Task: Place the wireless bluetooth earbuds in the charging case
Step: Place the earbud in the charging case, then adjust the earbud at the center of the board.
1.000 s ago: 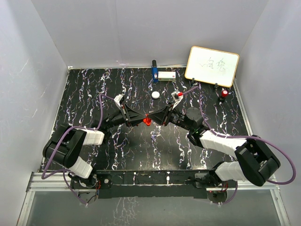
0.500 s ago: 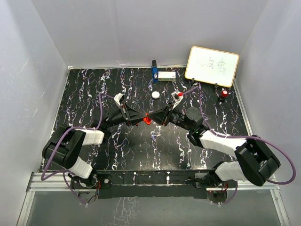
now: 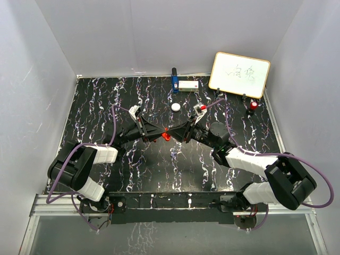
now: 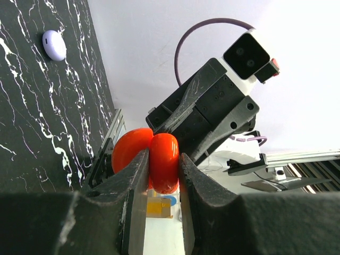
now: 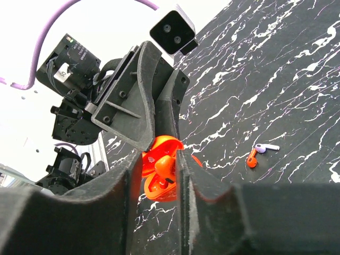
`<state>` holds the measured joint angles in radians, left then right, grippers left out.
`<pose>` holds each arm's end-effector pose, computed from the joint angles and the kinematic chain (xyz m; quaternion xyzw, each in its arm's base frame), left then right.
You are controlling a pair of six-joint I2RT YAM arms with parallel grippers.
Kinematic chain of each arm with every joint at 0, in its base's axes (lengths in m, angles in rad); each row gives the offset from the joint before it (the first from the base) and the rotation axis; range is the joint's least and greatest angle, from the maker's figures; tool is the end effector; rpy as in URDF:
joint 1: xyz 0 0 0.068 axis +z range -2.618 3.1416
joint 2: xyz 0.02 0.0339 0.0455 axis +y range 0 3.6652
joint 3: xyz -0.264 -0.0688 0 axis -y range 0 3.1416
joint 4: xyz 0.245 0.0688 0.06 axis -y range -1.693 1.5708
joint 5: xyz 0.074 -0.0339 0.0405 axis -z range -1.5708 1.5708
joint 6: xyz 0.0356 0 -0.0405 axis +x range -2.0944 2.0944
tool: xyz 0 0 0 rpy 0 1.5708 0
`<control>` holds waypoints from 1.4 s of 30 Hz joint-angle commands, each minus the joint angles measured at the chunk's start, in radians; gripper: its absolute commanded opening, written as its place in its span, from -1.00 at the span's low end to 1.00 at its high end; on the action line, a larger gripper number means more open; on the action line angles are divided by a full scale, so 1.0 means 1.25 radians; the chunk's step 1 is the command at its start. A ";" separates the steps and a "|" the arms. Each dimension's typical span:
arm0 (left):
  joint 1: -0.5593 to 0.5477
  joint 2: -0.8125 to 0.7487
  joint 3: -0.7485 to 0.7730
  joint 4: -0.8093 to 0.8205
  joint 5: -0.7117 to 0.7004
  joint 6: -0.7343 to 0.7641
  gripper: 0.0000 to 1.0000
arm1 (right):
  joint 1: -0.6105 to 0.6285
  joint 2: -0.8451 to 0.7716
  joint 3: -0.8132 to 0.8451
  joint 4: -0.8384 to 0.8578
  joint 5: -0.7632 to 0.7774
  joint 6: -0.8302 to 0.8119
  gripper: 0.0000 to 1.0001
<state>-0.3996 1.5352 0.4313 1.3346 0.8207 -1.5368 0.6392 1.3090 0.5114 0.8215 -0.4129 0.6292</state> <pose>0.2387 -0.1291 0.2080 -0.0431 0.6482 -0.7325 0.2032 0.2100 0.1739 0.2376 -0.1501 0.6830 0.5303 0.4793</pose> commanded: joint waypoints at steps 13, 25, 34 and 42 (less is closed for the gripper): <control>-0.003 -0.012 0.004 0.055 -0.003 0.004 -1.00 | -0.003 -0.072 0.003 0.020 0.057 -0.021 -0.23; 0.067 -0.001 -0.044 0.090 -0.055 -0.007 -1.00 | -0.002 -0.168 -0.014 -0.186 0.139 -0.052 -0.20; 0.160 -0.065 -0.085 0.017 -0.086 0.013 -1.00 | 0.022 -0.021 0.087 -0.424 0.165 -0.111 -0.17; 0.220 -0.167 -0.134 -0.042 -0.094 0.016 -1.00 | 0.119 0.206 0.216 -0.455 0.279 -0.178 -0.16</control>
<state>-0.1631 1.4162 0.2882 1.3045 0.7120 -1.5291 0.7475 1.4979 0.6979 0.2478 -0.1505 0.4679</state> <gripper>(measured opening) 0.239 0.417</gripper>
